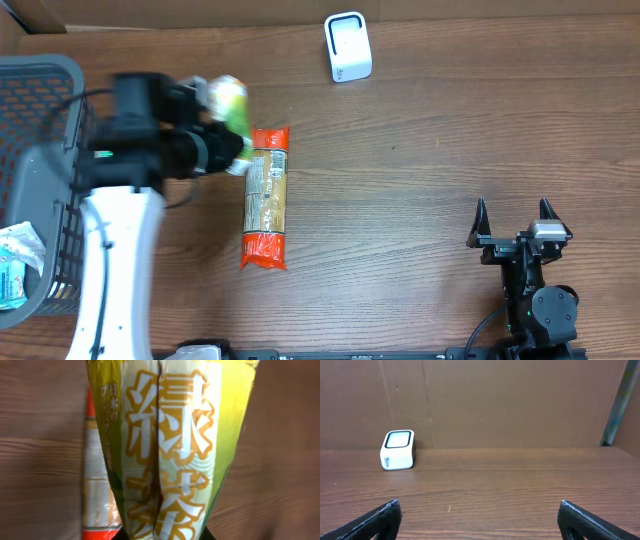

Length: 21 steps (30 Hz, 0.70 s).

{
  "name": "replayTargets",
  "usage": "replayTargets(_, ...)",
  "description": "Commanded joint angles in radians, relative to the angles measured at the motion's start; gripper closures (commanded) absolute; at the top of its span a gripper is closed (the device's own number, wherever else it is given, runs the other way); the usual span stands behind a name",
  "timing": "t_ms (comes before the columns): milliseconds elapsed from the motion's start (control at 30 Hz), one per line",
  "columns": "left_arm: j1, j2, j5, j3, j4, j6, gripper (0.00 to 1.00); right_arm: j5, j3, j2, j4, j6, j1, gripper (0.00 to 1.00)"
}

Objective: Scan the item barcode
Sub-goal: 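Set the green tea pouch beside the spaghetti pack and release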

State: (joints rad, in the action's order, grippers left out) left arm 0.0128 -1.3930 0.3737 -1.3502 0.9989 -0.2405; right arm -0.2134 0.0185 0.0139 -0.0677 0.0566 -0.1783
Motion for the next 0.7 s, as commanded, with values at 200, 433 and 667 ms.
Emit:
replayTargets(200, 0.295, -0.135, -0.13, 0.337, -0.394, -0.252, 0.96, -0.002, -0.01, -0.009, 0.007, 0.004, -0.006, 0.0)
replayTargets(433, 0.349, -0.31, -0.153, 0.352, -0.451, -0.349, 0.96, -0.002, -0.01, -0.009, 0.007, 0.004, -0.006, 0.0)
replayTargets(667, 0.347, -0.286, -0.137, 0.329, -0.42, -0.359, 0.47, -0.002, -0.01, -0.009, 0.007, 0.004, -0.006, 0.0)
